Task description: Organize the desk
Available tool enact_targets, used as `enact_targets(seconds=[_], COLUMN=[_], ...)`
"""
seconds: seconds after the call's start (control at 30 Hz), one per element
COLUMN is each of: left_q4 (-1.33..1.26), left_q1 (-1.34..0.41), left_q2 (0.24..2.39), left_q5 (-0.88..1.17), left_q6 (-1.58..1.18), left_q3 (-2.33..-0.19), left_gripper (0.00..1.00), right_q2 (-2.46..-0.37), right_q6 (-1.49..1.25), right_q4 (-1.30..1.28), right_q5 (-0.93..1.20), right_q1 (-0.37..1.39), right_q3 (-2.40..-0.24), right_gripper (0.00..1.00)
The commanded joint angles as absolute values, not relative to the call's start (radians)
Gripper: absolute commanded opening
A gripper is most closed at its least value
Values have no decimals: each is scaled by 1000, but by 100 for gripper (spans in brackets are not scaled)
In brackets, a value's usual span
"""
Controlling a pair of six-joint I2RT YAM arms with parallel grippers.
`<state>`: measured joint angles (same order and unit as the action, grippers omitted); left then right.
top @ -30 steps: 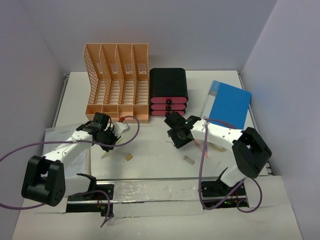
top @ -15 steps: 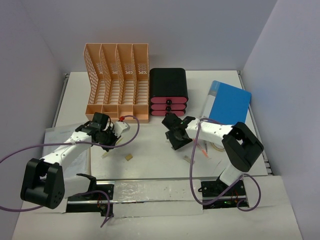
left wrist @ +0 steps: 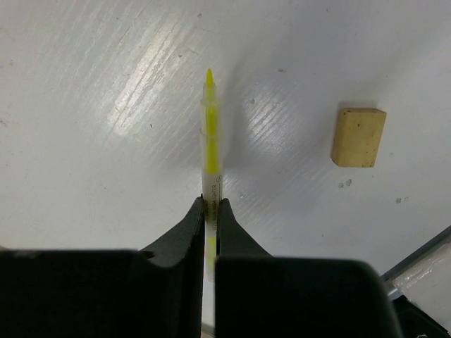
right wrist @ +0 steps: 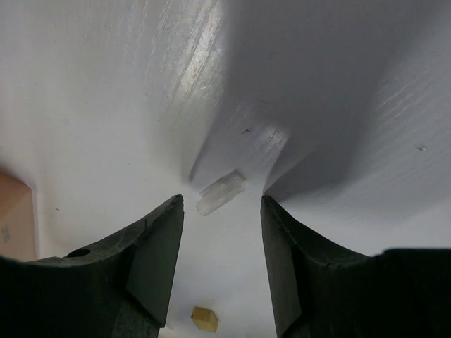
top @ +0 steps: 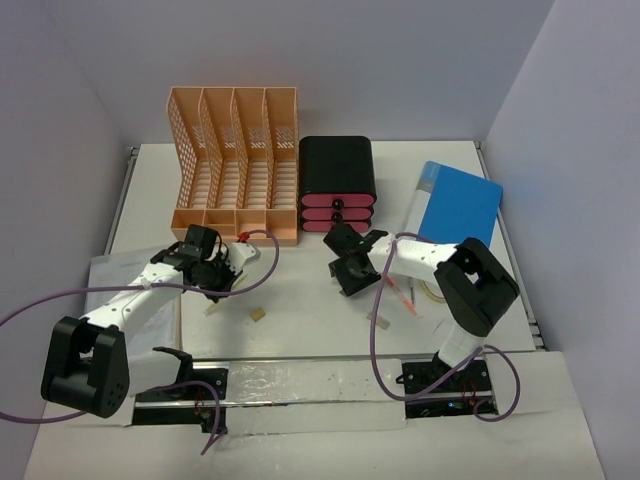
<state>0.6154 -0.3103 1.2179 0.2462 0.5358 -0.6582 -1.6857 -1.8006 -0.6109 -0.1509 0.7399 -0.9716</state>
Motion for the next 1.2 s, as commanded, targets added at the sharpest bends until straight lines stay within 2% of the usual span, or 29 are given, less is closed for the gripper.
enact_targets(seconds=[0.0,0.2,0.43,0.53,0.63,0.8,1.17], left_q4=[563,567,595,601,606,636,694], left_q1=[-304,-304,-304,-304,-304,-304,-304], left_q2=[1207,1188,1150,1133,1125,1101,884], left_q5=[268,275,293,297,300,317,371], left_q6=[541,548,553,558,558,551,447], left_q3=[-653,-650,-661,-660,-655,-670,-753], left_gripper=[0,0,0,0,0,0,0], right_q2=[-1715,-1727,-1753,-1775,-1784,-1735,-1555], right_q6=[-1792,-1777,-1739,-1718,-1700,-1649,-1311], right_q4=[-644,-640,-619,-614,-612,-589,-508], right_q5=[-189,-180,-170,-160,-157,-210,-516], right_q1=[732,715,705,697,696,698,802], right_q3=[-989,-974,-962,-965,-968,-960,-1021], right_gripper=[53,42,24,20,9,1,0])
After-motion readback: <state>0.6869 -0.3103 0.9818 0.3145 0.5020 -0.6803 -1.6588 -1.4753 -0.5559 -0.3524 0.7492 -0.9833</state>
